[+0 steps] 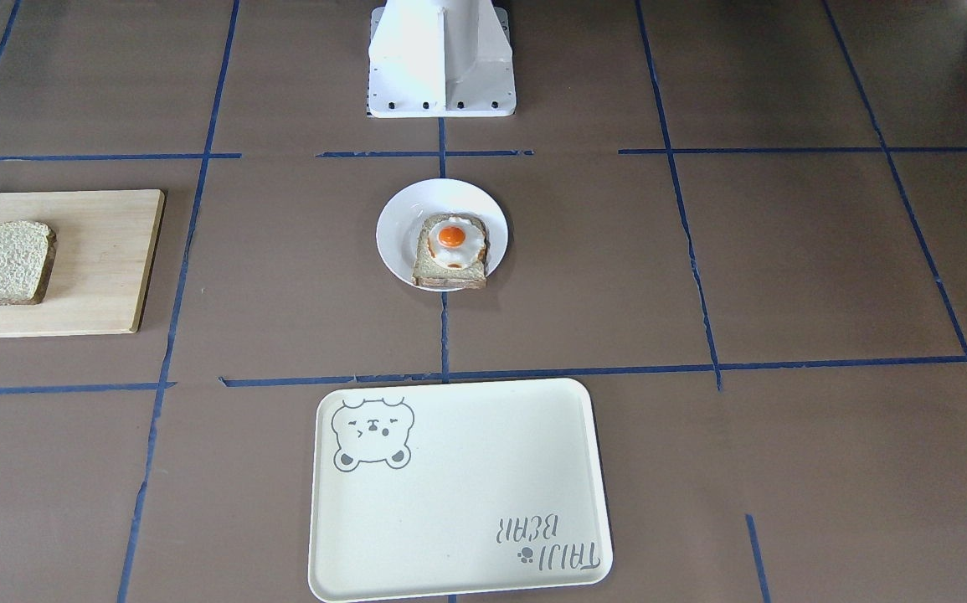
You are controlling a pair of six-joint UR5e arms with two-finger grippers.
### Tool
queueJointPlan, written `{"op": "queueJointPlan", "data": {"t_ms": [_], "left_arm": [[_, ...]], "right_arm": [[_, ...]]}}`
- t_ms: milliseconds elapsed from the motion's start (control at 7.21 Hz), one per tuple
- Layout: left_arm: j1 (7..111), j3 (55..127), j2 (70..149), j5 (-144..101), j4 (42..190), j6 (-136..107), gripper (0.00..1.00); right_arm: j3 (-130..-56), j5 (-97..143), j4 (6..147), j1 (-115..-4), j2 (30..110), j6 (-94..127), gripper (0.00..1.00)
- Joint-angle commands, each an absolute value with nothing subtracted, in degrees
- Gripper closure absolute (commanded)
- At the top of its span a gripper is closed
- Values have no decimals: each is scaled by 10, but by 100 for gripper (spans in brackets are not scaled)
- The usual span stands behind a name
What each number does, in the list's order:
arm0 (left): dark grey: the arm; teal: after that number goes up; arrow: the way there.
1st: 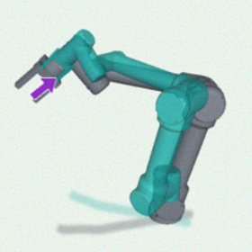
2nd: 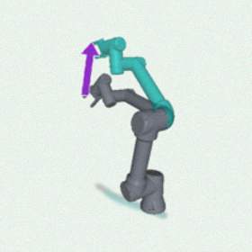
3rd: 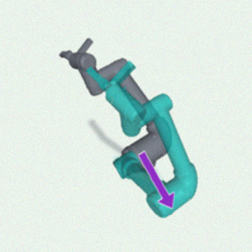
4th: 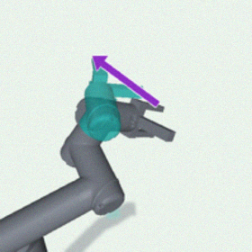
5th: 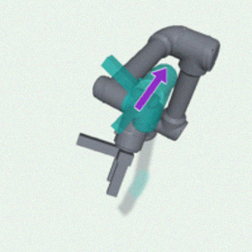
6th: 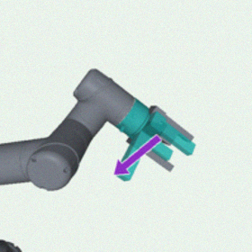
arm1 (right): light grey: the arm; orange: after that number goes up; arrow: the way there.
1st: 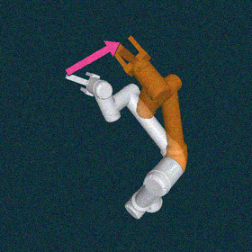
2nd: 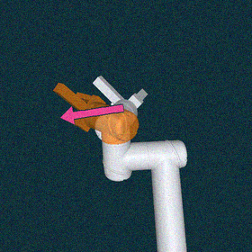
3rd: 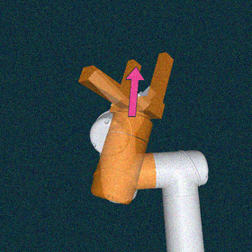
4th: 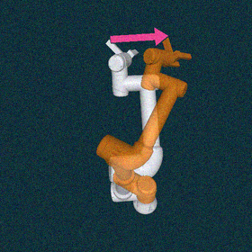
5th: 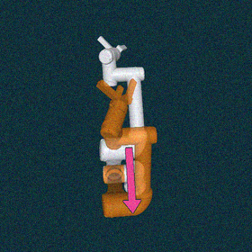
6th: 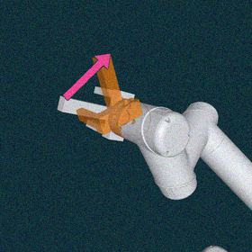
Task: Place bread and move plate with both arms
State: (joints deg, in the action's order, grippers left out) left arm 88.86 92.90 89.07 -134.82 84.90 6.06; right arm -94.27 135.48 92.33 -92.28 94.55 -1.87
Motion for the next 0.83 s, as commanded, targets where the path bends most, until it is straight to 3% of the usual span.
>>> {"op": "queueJointPlan", "data": {"t_ms": [0,694], "left_arm": [[889,929,891,-1348,850,61,0],[888,930,884,-1348,854,61,0]], "right_arm": [[-941,1354,920,-923,947,-17,0],[-941,1357,918,-923,944,-18,0]]}}
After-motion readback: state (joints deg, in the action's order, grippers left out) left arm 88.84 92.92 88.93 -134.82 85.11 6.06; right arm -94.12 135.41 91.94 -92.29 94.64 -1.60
